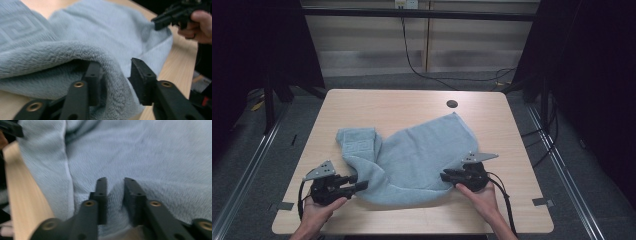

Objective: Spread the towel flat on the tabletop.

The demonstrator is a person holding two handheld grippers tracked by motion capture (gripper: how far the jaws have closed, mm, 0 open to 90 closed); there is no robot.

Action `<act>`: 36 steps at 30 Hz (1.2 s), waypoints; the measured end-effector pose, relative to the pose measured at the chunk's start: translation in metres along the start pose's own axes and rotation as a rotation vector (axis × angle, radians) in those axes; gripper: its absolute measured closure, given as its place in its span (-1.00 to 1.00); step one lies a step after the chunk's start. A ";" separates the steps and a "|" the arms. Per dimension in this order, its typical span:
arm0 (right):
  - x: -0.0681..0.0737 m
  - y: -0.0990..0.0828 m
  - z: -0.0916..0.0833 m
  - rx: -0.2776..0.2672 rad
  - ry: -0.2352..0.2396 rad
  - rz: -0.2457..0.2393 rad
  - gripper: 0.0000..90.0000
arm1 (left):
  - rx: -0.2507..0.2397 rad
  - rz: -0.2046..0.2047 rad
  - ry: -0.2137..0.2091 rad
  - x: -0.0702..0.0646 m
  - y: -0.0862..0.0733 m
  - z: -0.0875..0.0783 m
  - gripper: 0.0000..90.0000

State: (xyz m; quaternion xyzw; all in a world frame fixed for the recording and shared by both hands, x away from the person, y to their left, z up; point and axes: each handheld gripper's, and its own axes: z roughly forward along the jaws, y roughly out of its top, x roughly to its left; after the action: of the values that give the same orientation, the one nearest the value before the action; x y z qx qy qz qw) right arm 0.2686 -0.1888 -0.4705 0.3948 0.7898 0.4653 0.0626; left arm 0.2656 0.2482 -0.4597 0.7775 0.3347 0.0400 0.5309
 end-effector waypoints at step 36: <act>-0.029 0.012 -0.052 -0.117 -0.213 -0.048 0.70 | 0.173 0.049 0.091 0.023 -0.014 0.038 0.50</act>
State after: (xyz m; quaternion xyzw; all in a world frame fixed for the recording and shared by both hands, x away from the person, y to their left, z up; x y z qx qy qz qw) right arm 0.2711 -0.2411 -0.4400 0.4188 0.7592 0.4644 0.1804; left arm 0.2926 0.2339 -0.4952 0.8257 0.3417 0.0592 0.4450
